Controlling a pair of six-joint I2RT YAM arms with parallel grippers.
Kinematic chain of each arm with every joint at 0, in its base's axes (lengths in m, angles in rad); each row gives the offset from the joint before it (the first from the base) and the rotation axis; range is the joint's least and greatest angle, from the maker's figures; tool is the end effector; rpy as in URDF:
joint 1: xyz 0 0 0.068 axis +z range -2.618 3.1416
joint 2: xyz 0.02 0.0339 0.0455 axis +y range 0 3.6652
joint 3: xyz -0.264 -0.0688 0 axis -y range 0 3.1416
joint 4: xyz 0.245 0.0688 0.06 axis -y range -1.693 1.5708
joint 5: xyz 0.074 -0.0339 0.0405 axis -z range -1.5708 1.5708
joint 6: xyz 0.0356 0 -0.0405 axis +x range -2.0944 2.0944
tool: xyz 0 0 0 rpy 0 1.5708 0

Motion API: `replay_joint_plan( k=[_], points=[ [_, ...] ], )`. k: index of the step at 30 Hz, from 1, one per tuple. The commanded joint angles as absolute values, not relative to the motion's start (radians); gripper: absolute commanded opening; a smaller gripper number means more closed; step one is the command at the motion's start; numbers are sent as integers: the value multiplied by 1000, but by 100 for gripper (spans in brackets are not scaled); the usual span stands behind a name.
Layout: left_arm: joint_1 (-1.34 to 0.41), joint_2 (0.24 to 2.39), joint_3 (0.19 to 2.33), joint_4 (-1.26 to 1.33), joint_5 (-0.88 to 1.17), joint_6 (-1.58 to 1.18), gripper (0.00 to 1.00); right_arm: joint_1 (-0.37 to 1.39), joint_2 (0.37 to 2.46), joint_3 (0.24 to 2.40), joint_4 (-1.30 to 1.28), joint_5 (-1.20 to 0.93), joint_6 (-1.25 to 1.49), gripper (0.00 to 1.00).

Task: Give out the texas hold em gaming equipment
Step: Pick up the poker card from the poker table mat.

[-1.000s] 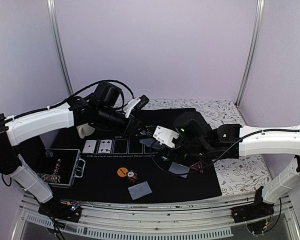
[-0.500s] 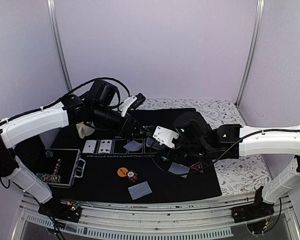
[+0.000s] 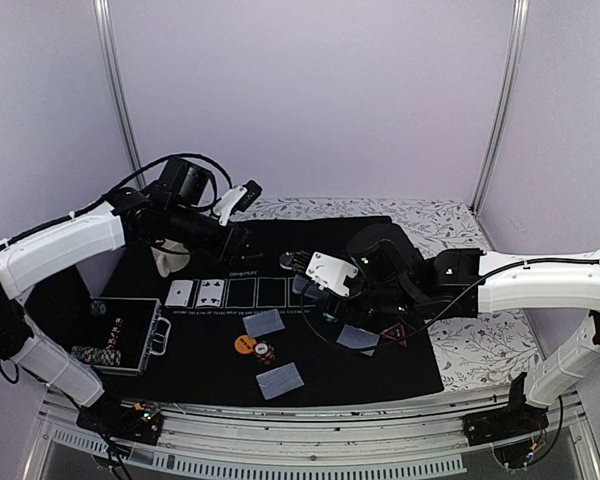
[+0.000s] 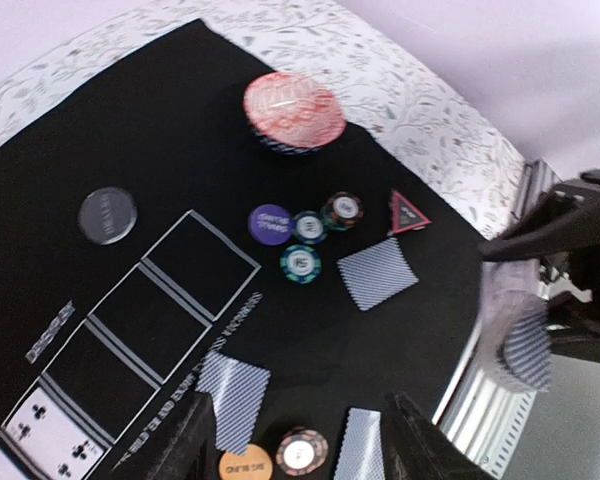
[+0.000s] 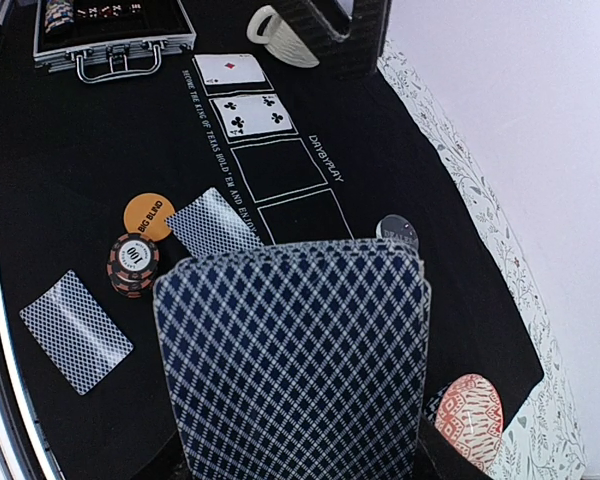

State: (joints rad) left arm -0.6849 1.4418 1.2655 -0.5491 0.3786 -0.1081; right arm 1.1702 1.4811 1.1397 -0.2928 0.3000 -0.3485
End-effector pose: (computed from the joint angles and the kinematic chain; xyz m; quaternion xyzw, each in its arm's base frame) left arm 0.2379 -0.2113 0.3204 0.3288 0.8367 -0.3139 0.3054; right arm 0.1401 0.3037 0.2869 -0.5585 0.6864 0.0560 0.4624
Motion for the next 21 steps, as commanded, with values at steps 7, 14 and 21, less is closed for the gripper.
replay_joint_plan(
  k=[7, 14, 21],
  points=[
    [-629, 1625, 1165, -660, 290, -77, 52, 1170, 1444, 1120, -266, 306, -326, 52],
    [-628, 1800, 1154, -663, 273, -49, 40, 1170, 1430, 1101, -267, 304, -314, 52],
    [-624, 1858, 1153, -622, 271, -24, 40, 1169, 1434, 1094, -267, 300, -313, 51]
  ],
)
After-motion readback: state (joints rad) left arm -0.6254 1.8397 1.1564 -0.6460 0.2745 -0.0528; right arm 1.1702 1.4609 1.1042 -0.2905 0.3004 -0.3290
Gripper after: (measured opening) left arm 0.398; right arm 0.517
